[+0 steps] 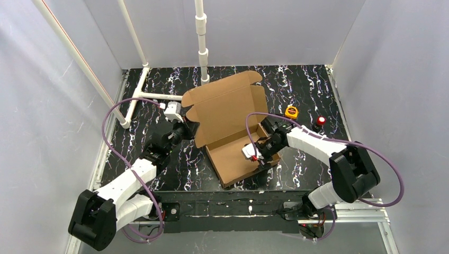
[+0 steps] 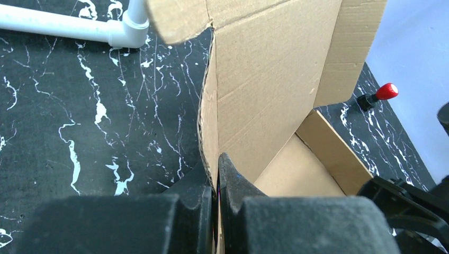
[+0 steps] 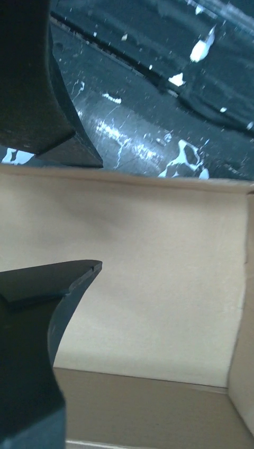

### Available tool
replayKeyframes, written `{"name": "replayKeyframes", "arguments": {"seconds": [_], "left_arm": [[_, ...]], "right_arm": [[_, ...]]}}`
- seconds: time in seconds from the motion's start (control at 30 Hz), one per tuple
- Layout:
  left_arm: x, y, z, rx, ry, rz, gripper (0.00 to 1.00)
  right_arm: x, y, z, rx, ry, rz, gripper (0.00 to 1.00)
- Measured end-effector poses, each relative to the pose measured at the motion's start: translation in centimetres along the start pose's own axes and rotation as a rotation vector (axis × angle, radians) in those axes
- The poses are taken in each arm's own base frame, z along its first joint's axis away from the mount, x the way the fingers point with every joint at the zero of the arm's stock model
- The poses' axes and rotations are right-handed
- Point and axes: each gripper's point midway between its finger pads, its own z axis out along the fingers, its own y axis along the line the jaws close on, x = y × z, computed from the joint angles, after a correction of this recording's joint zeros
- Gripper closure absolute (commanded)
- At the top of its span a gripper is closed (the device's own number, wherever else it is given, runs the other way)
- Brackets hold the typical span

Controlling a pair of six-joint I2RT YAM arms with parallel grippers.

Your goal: Fold the paper box

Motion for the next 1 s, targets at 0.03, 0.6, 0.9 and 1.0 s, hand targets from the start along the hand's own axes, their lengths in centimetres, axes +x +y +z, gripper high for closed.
{"name": "replayKeyframes", "arguments": {"seconds": [0.03, 0.6, 0.9, 1.0], "left_arm": [[0.0, -0.1, -0.1, 0.005, -0.001, 0.006, 1.00], [-0.4, -1.0, -1.8, 0.050, -0.042, 0.048, 1.00], [-0.4, 0.0, -2.4, -0.012, -0.059, 0.048, 1.00], [-0.3, 0.3, -2.4, -0.030, -0.057, 0.059, 1.00]], "right_arm": [[0.3, -0.3, 0.1, 0.005, 0.015, -0.003, 0.33], [2.3, -2.4, 0.4, 0.101, 0.144, 0.145, 0.68], [3.6, -4.1, -0.9, 0.193, 0.193, 0.211, 0.30], [2.9, -4.5, -1.8, 0.190, 0.150, 0.211, 0.23]]}}
